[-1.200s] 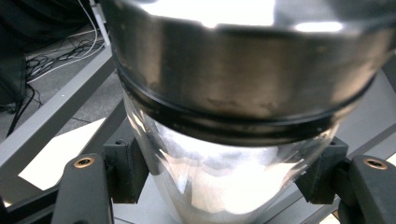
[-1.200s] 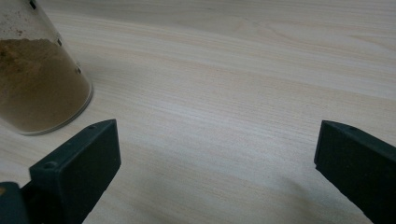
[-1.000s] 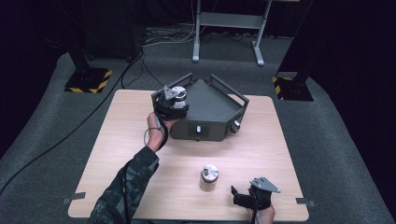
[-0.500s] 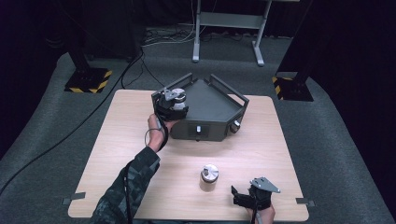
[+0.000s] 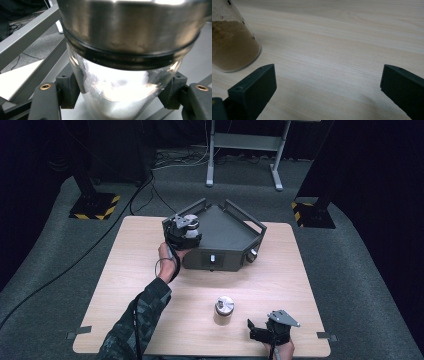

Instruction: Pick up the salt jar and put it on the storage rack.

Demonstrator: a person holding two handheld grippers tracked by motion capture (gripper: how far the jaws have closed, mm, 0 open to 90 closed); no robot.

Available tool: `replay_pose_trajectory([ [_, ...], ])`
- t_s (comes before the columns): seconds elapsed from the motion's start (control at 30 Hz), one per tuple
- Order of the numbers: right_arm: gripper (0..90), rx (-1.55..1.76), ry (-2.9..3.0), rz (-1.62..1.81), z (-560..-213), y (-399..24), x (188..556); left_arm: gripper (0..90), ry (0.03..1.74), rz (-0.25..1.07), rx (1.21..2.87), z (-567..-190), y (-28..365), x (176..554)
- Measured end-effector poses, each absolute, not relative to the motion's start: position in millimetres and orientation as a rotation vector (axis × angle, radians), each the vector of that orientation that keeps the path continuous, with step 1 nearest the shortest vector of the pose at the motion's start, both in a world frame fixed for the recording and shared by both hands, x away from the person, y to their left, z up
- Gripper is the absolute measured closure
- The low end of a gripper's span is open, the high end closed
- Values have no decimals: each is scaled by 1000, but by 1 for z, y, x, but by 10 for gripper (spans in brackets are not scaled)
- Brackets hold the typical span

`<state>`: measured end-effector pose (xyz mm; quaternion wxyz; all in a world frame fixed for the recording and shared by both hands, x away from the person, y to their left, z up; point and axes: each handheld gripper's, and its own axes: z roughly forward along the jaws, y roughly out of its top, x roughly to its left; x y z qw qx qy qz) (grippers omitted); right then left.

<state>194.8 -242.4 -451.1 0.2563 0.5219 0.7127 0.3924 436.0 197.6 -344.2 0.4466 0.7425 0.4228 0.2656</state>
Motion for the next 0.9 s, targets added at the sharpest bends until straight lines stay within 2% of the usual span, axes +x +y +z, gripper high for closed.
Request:
replay_pose_trajectory([
  [0.2, 0, 1417, 1934, 1066, -451, -243, 195, 283, 1032, 671, 1865, -341, 197, 436],
  [0.37, 0, 1416, 1933, 1067, -451, -243, 195, 75, 1054, 680, 1858, -338, 196, 432],
  [0.47, 0, 1417, 1933, 1067, -451, -243, 195, 4, 1053, 704, 1855, -335, 198, 426],
  [0.67, 0, 1418, 1932, 1068, -451, -243, 195, 2, 1056, 732, 1844, -334, 206, 405],
  [0.77, 0, 1418, 1933, 1067, -451, -243, 195, 3, 1056, 779, 1859, -337, 215, 379],
  [0.9, 0, 1418, 1929, 1068, -452, -242, 194, 3, 1052, 770, 1844, -350, 235, 349],
])
